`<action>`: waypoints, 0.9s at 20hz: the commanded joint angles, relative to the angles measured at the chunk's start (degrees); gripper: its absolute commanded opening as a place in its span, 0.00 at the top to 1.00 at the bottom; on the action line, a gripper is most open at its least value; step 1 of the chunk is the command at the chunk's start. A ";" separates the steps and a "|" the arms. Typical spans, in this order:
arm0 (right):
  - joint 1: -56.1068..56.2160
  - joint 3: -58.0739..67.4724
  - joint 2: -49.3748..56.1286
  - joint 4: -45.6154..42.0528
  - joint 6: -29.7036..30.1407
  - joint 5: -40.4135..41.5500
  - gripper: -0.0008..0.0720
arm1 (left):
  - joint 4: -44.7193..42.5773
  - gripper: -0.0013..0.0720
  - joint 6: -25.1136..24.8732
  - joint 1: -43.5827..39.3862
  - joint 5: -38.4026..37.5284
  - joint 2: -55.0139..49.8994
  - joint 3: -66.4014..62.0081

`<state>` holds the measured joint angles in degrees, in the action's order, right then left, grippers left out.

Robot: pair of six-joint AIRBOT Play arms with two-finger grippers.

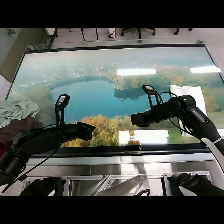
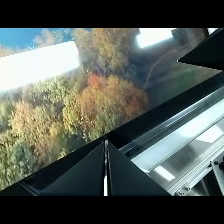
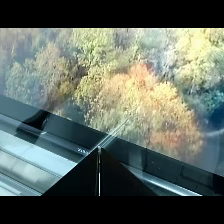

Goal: Fold the shirts.

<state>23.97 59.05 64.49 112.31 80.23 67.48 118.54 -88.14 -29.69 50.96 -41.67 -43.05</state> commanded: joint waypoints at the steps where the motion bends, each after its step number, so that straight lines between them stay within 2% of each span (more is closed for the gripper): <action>1: 0.04 -0.02 0.00 0.02 -0.02 -0.02 0.95 | 0.00 0.96 -0.02 -0.02 0.02 0.07 0.00; 11: 0.04 -0.02 0.00 0.02 -0.02 -0.02 0.95 | 0.04 0.96 -0.02 -0.04 -0.15 0.07 0.00; 14: 0.04 -0.02 0.13 0.02 -0.02 -0.42 0.95 | -0.48 0.96 -0.02 0.28 -4.13 -0.94 -0.22; 16: 0.04 -0.02 0.33 0.04 -0.04 -0.46 0.95 | -8.15 0.96 -0.02 4.26 -2.78 -2.93 -3.52; 18: 0.04 -0.02 0.35 0.04 -0.04 -0.48 0.95 | -23.96 0.96 -0.02 11.89 5.20 -6.14 -9.99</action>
<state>23.97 59.05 64.73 112.31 80.23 67.20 110.45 -88.25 -24.56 49.95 -44.71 -47.33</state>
